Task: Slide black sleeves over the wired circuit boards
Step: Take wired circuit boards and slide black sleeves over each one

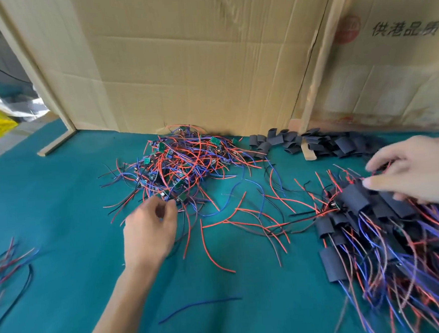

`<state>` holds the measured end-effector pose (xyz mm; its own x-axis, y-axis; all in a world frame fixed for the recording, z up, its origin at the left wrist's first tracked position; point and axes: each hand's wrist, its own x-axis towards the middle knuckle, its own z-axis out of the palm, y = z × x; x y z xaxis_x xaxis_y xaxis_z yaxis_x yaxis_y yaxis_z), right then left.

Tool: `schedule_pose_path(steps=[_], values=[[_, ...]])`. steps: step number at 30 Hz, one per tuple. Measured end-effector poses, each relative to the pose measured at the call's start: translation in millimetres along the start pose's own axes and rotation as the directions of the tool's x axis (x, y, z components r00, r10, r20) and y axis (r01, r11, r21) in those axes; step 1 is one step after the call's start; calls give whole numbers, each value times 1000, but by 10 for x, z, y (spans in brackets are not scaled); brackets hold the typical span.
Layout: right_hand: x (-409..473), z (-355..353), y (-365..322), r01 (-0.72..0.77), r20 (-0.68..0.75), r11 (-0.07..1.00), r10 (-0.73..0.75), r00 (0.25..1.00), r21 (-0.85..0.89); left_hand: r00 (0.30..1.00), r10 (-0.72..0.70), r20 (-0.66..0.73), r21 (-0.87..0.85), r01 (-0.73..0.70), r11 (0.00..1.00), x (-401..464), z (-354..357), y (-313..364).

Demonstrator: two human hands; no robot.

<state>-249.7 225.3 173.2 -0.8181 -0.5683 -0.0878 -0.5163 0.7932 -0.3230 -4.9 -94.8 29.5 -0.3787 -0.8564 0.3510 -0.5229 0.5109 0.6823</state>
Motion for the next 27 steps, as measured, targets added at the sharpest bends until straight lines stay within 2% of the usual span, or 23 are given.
schedule_pose_path(steps=[3,5,7,11,16,19,23,25,27], values=[[12,-15,-178,118,-41,993,-117,992,25,990,74,116,188,-95,977,149,72,194],[26,40,-354,192,55,980,-196,979,59,963,73,261,337,-162,927,238,135,293],[84,94,-487,224,149,974,-224,963,20,941,67,331,382,-199,902,278,191,313],[503,61,-484,161,191,980,-137,972,-114,937,52,346,405,-199,892,279,224,254],[1258,58,-365,15,36,986,-9,999,-168,925,112,364,472,-287,833,277,158,325],[1565,221,-306,-10,72,977,26,997,-212,919,171,354,397,-313,863,293,46,405],[1791,485,-317,63,193,943,1,981,-327,931,238,276,206,-299,932,300,-133,485],[1848,596,-323,45,205,944,24,978,-326,914,241,326,74,-279,957,261,-173,545],[1877,685,-288,22,182,938,44,982,-346,888,207,411,-80,-191,978,195,-145,611]])
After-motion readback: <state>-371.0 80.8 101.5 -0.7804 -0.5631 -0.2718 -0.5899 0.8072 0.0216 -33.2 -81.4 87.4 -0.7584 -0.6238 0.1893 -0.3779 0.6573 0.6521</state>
